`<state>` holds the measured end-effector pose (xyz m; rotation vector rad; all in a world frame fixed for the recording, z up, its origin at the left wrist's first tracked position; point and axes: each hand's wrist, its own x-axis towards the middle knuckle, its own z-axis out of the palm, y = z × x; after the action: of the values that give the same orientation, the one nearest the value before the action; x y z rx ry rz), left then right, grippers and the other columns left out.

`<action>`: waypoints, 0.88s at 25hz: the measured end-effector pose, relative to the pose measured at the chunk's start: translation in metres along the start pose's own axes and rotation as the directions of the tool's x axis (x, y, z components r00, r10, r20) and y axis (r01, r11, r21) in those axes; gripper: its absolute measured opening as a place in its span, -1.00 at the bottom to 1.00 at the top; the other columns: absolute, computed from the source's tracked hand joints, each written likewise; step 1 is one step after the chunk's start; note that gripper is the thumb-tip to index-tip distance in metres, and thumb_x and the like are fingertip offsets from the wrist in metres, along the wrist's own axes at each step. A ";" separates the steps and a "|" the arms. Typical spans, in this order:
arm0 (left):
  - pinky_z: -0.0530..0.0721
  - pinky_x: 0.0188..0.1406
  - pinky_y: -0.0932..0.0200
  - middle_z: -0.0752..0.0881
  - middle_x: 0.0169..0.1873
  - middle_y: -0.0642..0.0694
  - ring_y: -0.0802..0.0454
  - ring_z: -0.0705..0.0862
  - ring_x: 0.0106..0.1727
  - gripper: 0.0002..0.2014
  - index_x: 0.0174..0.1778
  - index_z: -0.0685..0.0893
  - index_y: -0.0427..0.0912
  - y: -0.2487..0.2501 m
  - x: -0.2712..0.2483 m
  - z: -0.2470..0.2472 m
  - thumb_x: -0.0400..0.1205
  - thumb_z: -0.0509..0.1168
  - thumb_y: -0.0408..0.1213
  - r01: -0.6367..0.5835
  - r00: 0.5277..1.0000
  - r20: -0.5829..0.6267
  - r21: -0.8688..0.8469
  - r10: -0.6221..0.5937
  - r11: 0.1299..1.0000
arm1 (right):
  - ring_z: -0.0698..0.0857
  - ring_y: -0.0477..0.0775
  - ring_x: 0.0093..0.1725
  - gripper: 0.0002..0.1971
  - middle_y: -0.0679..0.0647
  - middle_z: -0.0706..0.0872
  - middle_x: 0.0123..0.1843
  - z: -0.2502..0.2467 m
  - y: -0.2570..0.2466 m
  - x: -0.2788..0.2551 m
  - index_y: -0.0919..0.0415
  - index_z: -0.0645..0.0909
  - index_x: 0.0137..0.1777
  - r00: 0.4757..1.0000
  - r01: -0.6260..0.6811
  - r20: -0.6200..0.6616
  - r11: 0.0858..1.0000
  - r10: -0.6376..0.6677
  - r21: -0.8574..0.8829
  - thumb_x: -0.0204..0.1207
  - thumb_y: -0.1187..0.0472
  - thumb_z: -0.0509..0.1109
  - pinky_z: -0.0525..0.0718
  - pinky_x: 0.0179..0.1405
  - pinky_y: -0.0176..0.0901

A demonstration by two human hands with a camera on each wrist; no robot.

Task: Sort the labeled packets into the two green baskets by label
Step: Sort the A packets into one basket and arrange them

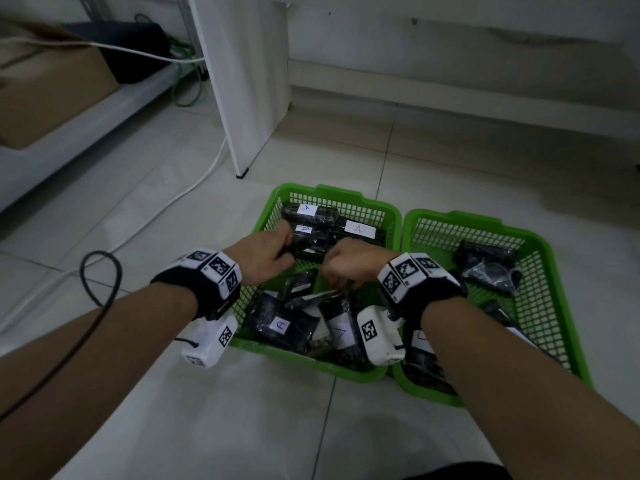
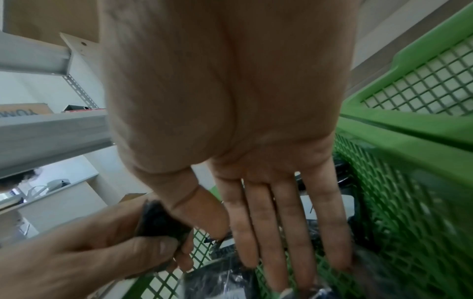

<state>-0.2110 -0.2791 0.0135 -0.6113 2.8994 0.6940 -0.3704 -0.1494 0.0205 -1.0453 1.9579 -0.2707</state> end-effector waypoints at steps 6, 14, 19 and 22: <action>0.51 -0.30 0.10 0.49 -0.17 0.08 0.04 0.50 -0.18 -0.55 -0.20 0.37 0.00 -0.013 0.003 0.001 0.42 0.53 0.09 -0.114 0.987 -0.101 0.115 0.126 0.987 | 0.86 0.21 -0.03 -0.78 0.21 0.86 -0.02 0.000 -0.002 0.001 0.30 0.75 0.08 0.992 0.049 -0.121 0.986 -0.030 0.157 0.54 0.26 0.34 0.88 -0.08 0.13; 0.56 -0.21 0.10 0.54 0.03 0.05 0.04 0.55 -0.06 -0.34 0.03 0.44 -0.05 -0.007 0.008 0.002 0.18 0.71 -0.07 -0.024 0.975 -0.223 -0.003 0.023 1.000 | 0.86 0.21 -0.22 -0.76 0.32 0.81 0.05 -0.008 -0.008 0.008 0.38 0.69 0.19 0.973 0.125 -0.231 0.840 0.001 0.528 0.54 0.51 0.48 0.86 -0.32 -0.08; 0.57 -0.06 0.10 0.65 0.11 -0.16 -0.18 0.67 0.08 -0.65 0.10 0.48 -0.19 -0.007 0.019 0.017 0.54 0.47 -0.20 0.096 0.995 -0.014 0.181 -0.095 0.979 | 0.86 0.39 -0.17 -0.88 0.37 0.81 -0.07 -0.026 0.020 0.007 0.36 0.70 -0.18 0.919 0.016 -0.345 0.858 0.189 0.514 0.46 0.56 0.46 0.86 -0.08 0.29; 0.53 0.01 0.11 0.62 0.21 -0.23 -0.20 0.63 0.20 -0.67 0.23 0.51 -0.26 -0.001 0.026 0.033 0.61 0.38 -0.25 0.017 0.965 0.240 0.349 -0.107 0.937 | 0.85 0.41 -0.12 -0.79 0.33 0.81 -0.07 -0.033 0.032 0.003 0.26 0.65 -0.26 0.868 -0.001 -0.407 0.821 0.284 0.571 0.49 0.55 0.43 0.84 -0.06 0.33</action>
<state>-0.2342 -0.2738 -0.0214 -0.5217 2.6530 0.2225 -0.4157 -0.1381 0.0211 -0.4524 2.1706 -1.0332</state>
